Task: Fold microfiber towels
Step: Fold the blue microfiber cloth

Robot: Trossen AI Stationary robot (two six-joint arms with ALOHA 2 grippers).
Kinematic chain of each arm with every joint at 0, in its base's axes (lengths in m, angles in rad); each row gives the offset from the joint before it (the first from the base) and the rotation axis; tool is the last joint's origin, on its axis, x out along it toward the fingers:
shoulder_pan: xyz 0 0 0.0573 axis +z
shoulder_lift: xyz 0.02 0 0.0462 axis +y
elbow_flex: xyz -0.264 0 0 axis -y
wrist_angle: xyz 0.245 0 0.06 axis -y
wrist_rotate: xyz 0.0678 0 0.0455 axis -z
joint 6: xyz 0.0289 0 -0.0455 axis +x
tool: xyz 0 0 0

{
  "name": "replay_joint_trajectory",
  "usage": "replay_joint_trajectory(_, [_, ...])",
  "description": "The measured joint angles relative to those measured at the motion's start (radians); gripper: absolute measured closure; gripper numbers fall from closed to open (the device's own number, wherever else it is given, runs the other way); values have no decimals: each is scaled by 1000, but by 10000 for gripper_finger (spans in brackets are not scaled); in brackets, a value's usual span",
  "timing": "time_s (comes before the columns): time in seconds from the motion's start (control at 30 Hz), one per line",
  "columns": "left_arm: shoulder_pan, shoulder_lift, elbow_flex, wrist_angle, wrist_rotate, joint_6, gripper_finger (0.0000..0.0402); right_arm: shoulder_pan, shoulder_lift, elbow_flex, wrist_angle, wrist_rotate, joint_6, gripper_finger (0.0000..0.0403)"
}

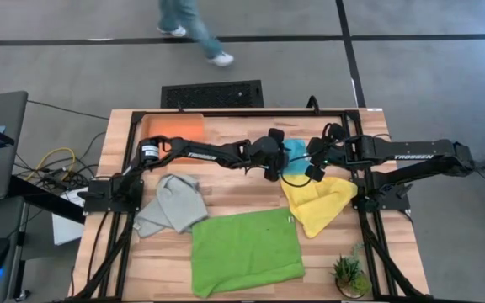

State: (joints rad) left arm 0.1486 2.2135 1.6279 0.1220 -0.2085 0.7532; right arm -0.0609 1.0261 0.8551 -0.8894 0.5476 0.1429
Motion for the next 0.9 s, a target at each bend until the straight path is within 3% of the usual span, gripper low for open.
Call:
replay_joint_trajectory(0.4, [-10, -13, 14, -39, -41, 16, 267, 0, 0, 0, 0, 1, 34, 226])
replay_joint_trajectory(0.57, [29, -2, 72, -118, 101, -26, 267, 0, 0, 0, 0, 1, 34, 226])
replay_joint_trajectory(0.73, [49, 7, 70, -171, 121, -143, 267, 0, 0, 0, 0, 1, 34, 226])
replay_joint_trajectory(0.9, [52, 6, 89, -291, 158, -163, 267, 0, 0, 0, 0, 2, 34, 226])
